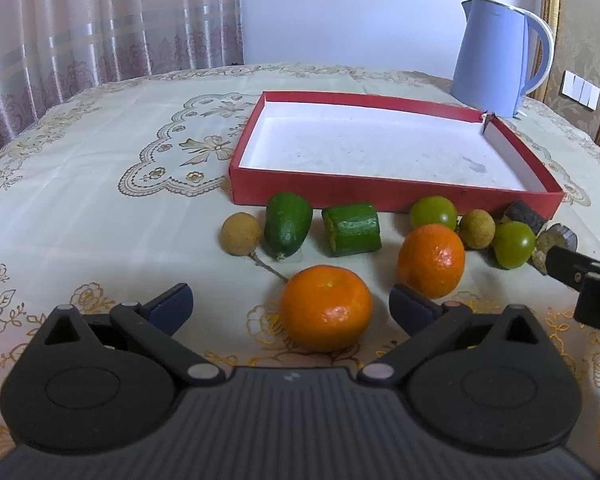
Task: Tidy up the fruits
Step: 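Close the left gripper on the mandarin orange while the right gripper approaches the eggplant chunk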
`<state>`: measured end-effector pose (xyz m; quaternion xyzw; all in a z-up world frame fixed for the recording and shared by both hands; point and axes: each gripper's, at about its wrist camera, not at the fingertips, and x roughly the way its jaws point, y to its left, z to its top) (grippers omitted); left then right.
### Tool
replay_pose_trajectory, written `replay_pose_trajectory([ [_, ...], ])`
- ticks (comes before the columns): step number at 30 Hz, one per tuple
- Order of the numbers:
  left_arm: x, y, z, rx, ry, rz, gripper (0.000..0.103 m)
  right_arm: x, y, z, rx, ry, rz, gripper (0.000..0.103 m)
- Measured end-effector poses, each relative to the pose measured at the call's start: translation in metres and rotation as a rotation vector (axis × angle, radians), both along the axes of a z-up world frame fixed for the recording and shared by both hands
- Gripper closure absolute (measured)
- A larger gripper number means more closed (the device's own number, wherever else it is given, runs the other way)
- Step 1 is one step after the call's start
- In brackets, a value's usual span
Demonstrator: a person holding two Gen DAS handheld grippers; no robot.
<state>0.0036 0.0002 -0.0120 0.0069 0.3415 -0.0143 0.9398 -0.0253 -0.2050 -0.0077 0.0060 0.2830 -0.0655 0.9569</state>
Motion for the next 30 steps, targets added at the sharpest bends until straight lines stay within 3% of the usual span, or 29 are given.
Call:
replay_pose_trajectory([
  [15, -0.003, 0.001, 0.001, -0.005, -0.004, -0.006, 0.000, -0.001, -0.002, -0.002, 0.007, 0.006, -0.003, 0.000],
  [22, -0.022, -0.005, 0.002, 0.030, -0.093, -0.100, 0.000, 0.000, -0.010, -0.002, 0.021, 0.001, -0.034, 0.000],
  [26, -0.023, -0.008, 0.000, 0.037, -0.097, -0.131, 0.011, 0.001, -0.013, -0.002, 0.030, 0.000, -0.042, 0.000],
  [30, -0.022, -0.009, -0.002, 0.025, -0.077, -0.141, 0.015, 0.001, -0.015, -0.003, 0.030, 0.001, -0.039, 0.000],
])
